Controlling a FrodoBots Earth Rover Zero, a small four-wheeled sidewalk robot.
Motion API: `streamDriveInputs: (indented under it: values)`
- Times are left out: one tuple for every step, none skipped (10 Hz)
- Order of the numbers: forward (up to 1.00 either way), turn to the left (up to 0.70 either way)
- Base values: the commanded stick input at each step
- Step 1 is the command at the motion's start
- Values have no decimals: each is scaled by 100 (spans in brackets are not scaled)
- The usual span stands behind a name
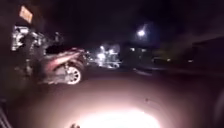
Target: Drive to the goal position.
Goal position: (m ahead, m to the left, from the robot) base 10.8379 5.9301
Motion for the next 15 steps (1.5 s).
streamDriveInputs:
  values:
    - [100, -27]
    - [100, -27]
    - [100, -27]
    - [100, -15]
    - [100, 0]
    - [100, 0]
    - [100, 0]
    - [100, 6]
    - [100, 25]
    - [100, 27]
    - [100, 27]
    - [100, 27]
    - [100, 27]
    - [100, 27]
    - [100, 27]
